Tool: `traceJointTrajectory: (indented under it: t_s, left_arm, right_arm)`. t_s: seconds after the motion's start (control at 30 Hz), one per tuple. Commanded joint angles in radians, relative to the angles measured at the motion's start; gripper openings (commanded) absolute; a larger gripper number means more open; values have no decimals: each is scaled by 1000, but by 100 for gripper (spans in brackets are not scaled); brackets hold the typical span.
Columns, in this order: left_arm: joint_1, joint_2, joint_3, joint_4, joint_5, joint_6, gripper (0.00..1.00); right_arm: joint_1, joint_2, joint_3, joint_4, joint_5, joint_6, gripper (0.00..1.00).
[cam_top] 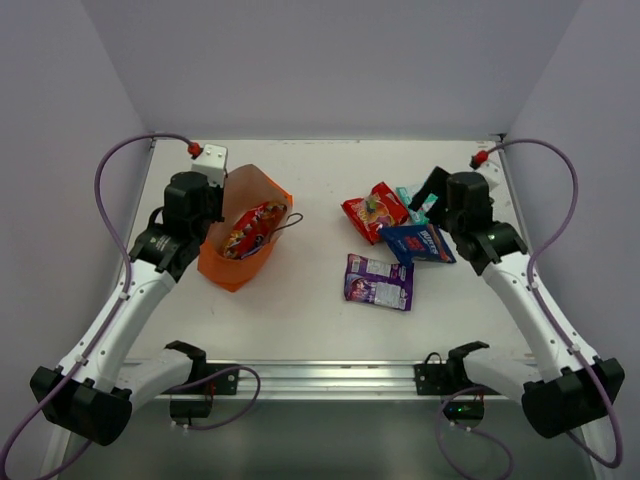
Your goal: Take the snacks out of the paper bag
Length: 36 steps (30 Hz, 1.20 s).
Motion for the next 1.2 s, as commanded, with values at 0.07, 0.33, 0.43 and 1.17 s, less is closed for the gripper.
traceJointTrajectory:
  t_s: [0.07,0.33,0.43,1.17]
  left_arm:
    - [8,-26,57,63,45,22,0]
    - [8,-52,46,54,59,22,0]
    - [9,-68,45,46,68,25,0]
    - [8,-86,31,38,128,-10,0]
  right_arm:
    - [268,59,238,104,-141,-75,99]
    - [633,410,698,29,-250,15,97]
    - [699,524,868,-15,-277,106,95]
    - [714,808,758,0,-305,385,99]
